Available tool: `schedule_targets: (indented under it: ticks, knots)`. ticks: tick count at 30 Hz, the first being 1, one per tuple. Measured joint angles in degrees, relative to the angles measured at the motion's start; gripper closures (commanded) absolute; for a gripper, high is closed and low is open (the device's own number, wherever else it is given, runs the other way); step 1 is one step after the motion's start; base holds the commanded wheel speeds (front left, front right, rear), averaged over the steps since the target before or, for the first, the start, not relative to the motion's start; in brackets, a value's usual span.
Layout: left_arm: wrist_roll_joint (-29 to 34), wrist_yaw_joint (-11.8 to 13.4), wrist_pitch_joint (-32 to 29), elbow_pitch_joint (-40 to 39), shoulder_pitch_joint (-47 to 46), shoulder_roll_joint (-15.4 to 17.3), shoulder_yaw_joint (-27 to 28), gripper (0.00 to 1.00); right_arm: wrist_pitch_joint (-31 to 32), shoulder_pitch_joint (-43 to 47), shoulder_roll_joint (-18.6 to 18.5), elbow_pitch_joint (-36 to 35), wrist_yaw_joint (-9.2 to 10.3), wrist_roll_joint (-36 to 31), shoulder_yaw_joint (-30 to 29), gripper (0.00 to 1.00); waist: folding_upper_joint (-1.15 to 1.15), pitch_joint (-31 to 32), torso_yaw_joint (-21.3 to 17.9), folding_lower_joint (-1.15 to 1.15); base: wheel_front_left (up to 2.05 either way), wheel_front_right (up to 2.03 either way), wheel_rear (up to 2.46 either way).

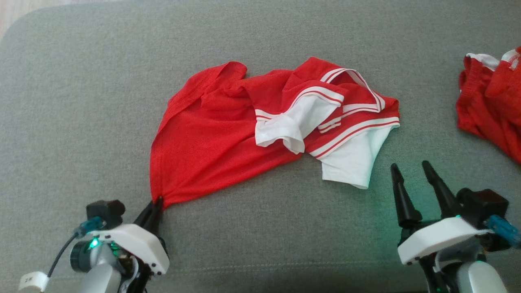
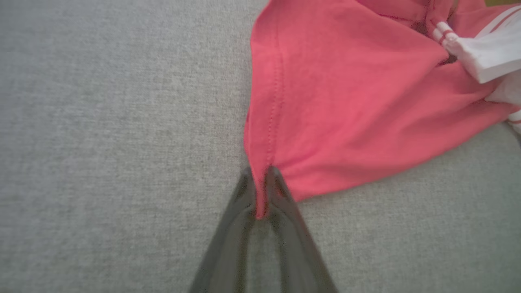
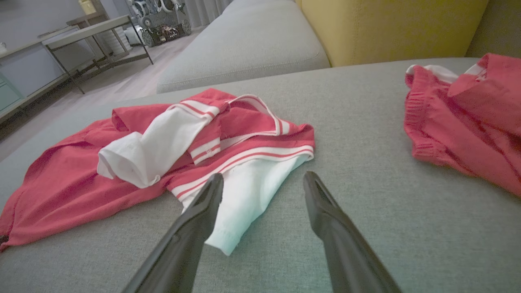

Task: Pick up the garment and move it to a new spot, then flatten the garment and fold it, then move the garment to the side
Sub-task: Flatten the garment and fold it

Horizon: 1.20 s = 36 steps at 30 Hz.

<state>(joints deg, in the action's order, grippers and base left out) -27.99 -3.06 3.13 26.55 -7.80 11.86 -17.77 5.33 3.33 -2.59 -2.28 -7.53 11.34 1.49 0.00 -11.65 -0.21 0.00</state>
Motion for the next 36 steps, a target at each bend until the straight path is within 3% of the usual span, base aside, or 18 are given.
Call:
schedule_targets:
  ticks: [13,23,25,31,36]
  knots:
    - [0.7,-0.5,2.6,1.6,-1.5,0.0,-1.4,1.00,2.4,-0.6,0.0,8.3,0.00,-2.8,8.2,0.00,0.00,-0.6,1.2,0.00,0.00,0.00,0.00]
    - [0.7,-0.5,4.7,3.1,-3.5,-0.2,-1.8,1.00,-0.5,-6.4,0.0,15.0,0.00,-7.7,4.8,0.00,0.00,-1.5,3.1,0.00,0.00,0.00,0.00]
    - [0.7,-0.5,5.0,3.2,-3.5,-0.2,-1.9,1.00,-0.8,-6.6,0.0,15.6,0.00,-7.7,4.5,1.00,0.00,-1.6,3.1,0.00,0.00,0.00,0.00]
    - [0.7,-0.9,8.1,1.4,-4.0,-0.1,-1.7,1.00,-3.4,-7.3,0.0,16.4,0.00,-6.6,1.8,1.00,0.00,-1.5,3.2,0.00,0.00,0.00,0.00]
    - [1.2,-0.1,10.1,-5.8,-4.3,0.8,0.0,1.00,-4.6,-7.8,0.0,12.0,0.00,-5.7,-0.9,1.00,0.00,-0.4,3.1,0.00,0.00,0.00,0.00]
